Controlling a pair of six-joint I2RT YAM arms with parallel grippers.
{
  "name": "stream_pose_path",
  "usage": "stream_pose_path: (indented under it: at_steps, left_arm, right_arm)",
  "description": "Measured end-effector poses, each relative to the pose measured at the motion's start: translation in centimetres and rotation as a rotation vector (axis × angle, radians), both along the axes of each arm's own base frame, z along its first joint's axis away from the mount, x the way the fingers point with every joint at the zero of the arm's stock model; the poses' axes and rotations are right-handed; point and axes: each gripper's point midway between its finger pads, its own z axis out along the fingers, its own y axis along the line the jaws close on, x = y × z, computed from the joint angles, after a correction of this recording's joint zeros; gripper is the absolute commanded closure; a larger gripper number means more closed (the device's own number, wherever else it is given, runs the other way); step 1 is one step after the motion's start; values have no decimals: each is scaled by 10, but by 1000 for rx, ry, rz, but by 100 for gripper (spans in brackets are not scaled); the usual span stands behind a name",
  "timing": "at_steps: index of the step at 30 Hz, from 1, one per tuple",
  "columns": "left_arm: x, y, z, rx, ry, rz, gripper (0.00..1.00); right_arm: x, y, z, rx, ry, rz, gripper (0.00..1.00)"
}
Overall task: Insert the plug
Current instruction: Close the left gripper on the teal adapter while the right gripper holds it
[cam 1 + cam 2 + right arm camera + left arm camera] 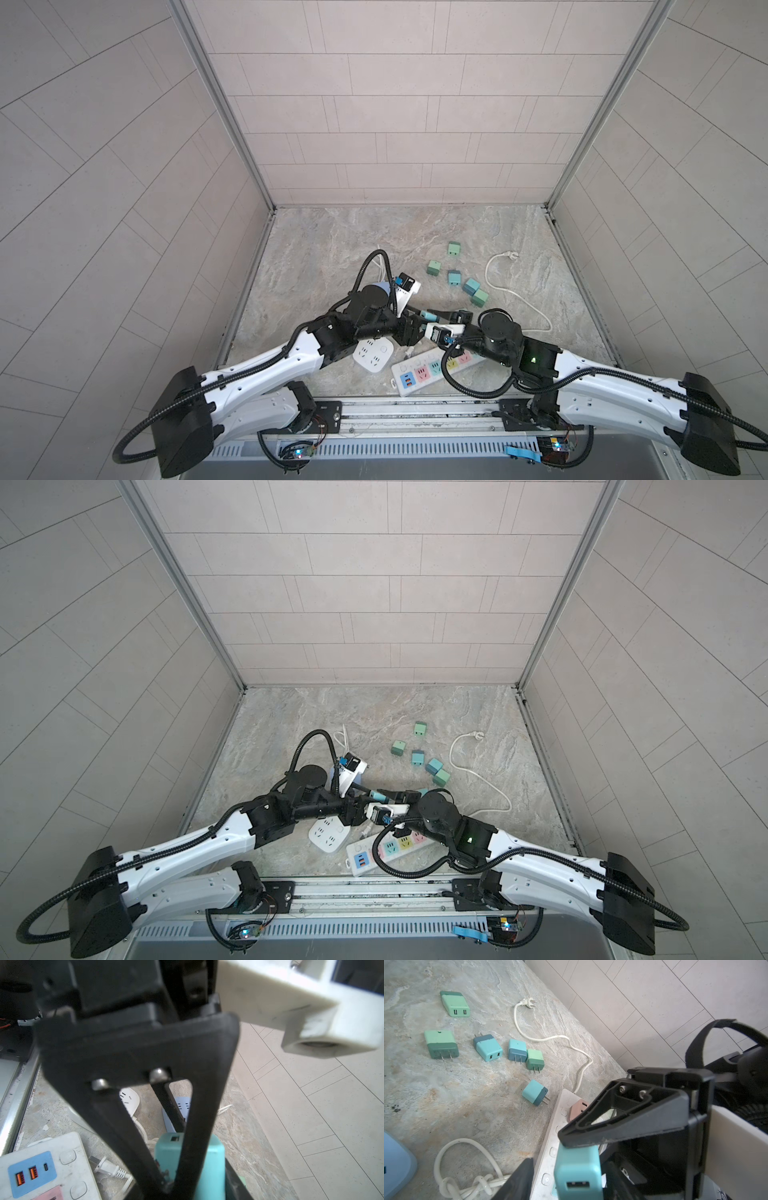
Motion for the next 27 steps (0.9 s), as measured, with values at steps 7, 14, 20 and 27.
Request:
stream_pose_path:
  at_steps: [7,14,20,27]
  left_arm:
    - [3,-7,3,-14,3,-7,49]
    - [4,-16,0,-13,14,-26,53]
    - [-1,-21,-3,-13,30,-47,57]
    - [-2,-21,-1,-16,25,-49,57]
  right_arm:
    - [-2,1,0,-4,-7,9,99]
    - [-4,3,0,-7,-13,20,99]
    - [-4,2,0,-12,-20,15,99]
    - [-1,0,1,-24,-37,-2,99]
